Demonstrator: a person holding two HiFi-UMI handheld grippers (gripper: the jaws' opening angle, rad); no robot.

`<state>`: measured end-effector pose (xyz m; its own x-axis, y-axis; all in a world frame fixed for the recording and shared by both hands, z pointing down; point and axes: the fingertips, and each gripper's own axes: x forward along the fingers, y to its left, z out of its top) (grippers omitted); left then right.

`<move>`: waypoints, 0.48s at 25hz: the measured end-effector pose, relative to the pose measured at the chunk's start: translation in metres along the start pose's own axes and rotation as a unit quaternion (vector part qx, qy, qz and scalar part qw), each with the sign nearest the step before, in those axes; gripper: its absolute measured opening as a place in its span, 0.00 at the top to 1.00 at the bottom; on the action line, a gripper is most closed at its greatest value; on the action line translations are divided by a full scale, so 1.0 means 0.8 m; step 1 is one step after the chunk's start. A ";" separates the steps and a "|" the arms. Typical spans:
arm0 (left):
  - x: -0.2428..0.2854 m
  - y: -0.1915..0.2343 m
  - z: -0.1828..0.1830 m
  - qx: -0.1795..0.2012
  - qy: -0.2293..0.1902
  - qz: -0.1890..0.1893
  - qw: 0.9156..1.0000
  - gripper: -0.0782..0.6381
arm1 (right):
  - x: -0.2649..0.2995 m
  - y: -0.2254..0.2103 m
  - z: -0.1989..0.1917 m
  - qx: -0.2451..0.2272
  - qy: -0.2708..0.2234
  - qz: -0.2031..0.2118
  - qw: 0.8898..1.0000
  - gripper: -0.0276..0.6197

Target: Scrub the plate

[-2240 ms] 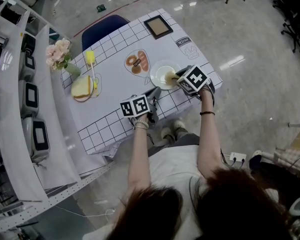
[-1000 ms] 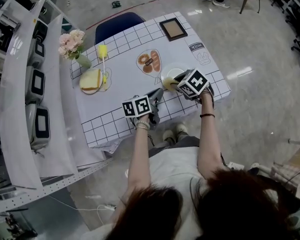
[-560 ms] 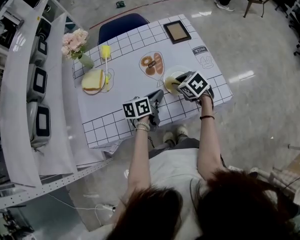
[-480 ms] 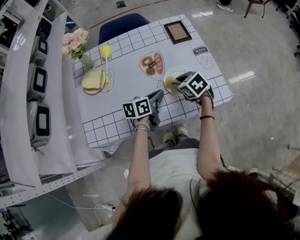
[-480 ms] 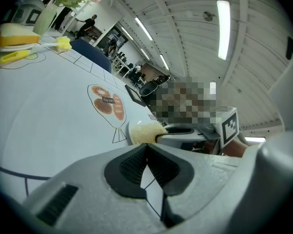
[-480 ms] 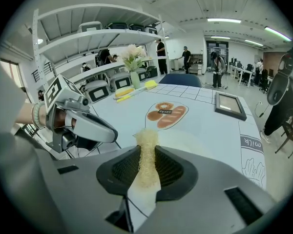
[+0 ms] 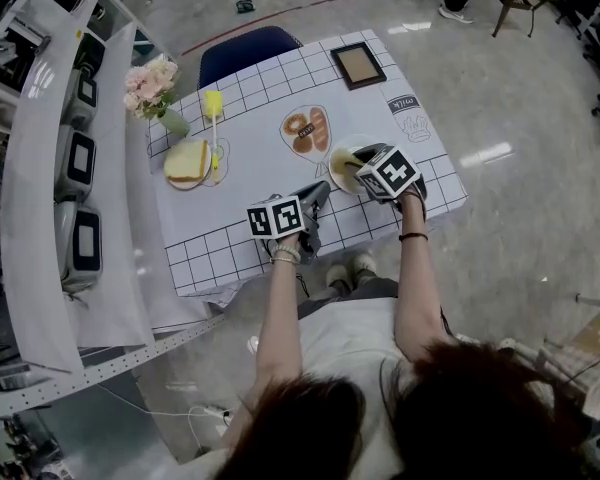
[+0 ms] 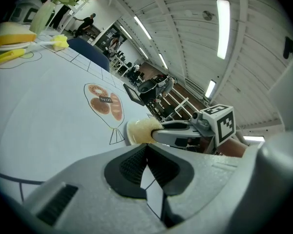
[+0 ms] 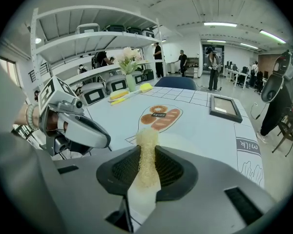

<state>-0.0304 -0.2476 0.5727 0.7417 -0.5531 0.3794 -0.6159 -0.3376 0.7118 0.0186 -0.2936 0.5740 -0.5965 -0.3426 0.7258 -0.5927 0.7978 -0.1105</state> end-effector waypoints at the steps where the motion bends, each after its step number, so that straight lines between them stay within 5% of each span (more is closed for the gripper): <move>1: 0.001 -0.001 0.000 0.002 0.001 -0.001 1.000 0.88 | 0.000 -0.001 0.001 0.001 -0.001 -0.002 1.000 0.83; 12: 0.007 -0.006 -0.002 0.018 0.011 -0.001 1.000 0.88 | 0.004 -0.012 0.004 0.002 -0.013 -0.018 1.000 0.83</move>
<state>-0.0227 -0.2479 0.5724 0.7485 -0.5354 0.3912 -0.6232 -0.3665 0.6908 0.0207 -0.3042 0.5754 -0.5881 -0.3834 0.7121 -0.6163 0.7827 -0.0876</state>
